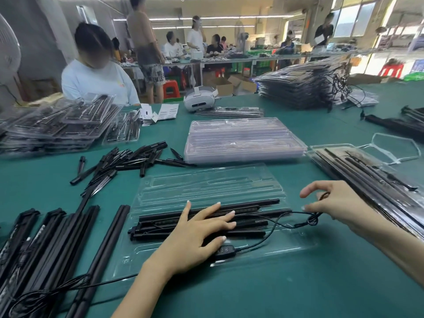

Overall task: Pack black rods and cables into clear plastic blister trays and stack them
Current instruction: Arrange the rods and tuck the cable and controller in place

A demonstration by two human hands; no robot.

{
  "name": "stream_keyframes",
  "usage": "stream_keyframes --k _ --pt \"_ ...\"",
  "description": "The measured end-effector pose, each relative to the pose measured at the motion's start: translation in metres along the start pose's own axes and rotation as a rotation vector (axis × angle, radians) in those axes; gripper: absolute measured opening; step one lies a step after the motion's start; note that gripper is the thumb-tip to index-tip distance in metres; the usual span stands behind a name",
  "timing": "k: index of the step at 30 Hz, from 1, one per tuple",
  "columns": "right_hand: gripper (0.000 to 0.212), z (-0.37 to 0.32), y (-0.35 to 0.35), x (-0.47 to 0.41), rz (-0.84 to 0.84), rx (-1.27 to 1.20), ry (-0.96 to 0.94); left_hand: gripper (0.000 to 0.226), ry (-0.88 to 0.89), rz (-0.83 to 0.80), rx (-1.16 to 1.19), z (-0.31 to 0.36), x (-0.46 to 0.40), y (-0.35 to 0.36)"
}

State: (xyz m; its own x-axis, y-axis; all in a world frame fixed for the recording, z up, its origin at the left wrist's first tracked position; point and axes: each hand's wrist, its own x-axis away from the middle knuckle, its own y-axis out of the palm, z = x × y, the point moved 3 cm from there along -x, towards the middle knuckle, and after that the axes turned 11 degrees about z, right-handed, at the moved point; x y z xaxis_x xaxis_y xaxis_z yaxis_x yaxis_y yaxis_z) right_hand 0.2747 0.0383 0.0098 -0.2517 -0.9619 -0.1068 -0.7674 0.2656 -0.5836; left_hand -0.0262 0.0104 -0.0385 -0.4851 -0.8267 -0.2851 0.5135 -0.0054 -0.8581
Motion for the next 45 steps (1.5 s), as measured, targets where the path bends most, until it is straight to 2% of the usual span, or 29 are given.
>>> stream_keyframes --k 5,7,9,11,14,16,21,23,27,30,33,35,37,38,40,41,43,45 --pt "0.039 -0.039 0.014 0.022 0.110 0.448 -0.510 0.037 0.026 0.006 -0.024 0.003 -0.001 0.002" --pt "0.038 -0.046 0.026 0.032 0.021 0.513 -0.674 0.036 0.034 0.004 -0.012 0.003 -0.001 0.002" --pt "0.030 -0.048 0.036 0.038 -0.152 0.434 -0.768 0.037 0.039 0.007 0.002 0.003 -0.001 0.003" --pt "0.020 -0.045 0.043 0.041 -0.302 0.240 -0.726 0.038 0.043 0.012 0.002 0.002 -0.001 0.004" --pt "0.025 -0.035 0.048 0.039 -0.428 0.013 -0.527 0.038 0.040 0.022 0.003 0.001 0.000 0.006" --pt "0.026 -0.028 0.049 0.037 -0.486 -0.056 -0.463 0.038 0.038 0.023 0.001 0.001 0.001 0.006" --pt "0.026 -0.013 0.039 0.033 -0.668 -0.046 -0.543 0.039 0.033 0.018 -0.004 0.001 0.000 0.007" --pt "0.023 -0.008 0.034 0.031 -0.687 -0.005 -0.594 0.039 0.030 0.016 0.002 0.001 0.001 0.006" --pt "0.023 -0.003 0.027 0.031 -0.557 0.230 -0.796 0.038 0.021 0.015 0.017 0.002 0.001 0.006" --pt "0.026 -0.008 0.019 0.035 -0.230 0.092 -0.842 0.039 0.024 0.012 0.011 0.001 0.000 0.007" --pt "0.023 -0.008 0.010 0.033 0.166 -0.241 -0.598 0.039 0.024 0.011 0.014 0.001 0.000 0.006" --pt "0.025 -0.003 0.008 0.030 0.289 -0.425 -0.370 0.039 0.024 0.013 0.015 0.001 0.000 0.006" --pt "0.039 0.000 0.007 0.029 0.315 -0.453 -0.301 0.039 0.026 0.012 0.012 0.001 0.001 0.007" --pt "0.037 -0.002 0.007 0.030 0.311 -0.402 -0.345 0.039 0.027 0.010 0.011 0.001 0.001 0.007" --pt "0.015 -0.010 0.005 0.033 0.268 -0.228 -0.499 0.039 0.027 0.010 0.010 0.001 0.001 0.007" --pt "0.011 -0.012 0.004 0.033 0.241 -0.154 -0.540 0.039 0.026 0.009 0.010 0.001 0.001 0.007" --pt "0.022 -0.014 0.002 0.031 0.185 -0.111 -0.538 0.039 0.025 0.005 0.007 0.000 0.000 0.007" --pt "0.019 -0.011 0.000 0.026 0.100 -0.104 -0.483 0.039 0.027 0.002 0.004 0.000 0.001 0.007"
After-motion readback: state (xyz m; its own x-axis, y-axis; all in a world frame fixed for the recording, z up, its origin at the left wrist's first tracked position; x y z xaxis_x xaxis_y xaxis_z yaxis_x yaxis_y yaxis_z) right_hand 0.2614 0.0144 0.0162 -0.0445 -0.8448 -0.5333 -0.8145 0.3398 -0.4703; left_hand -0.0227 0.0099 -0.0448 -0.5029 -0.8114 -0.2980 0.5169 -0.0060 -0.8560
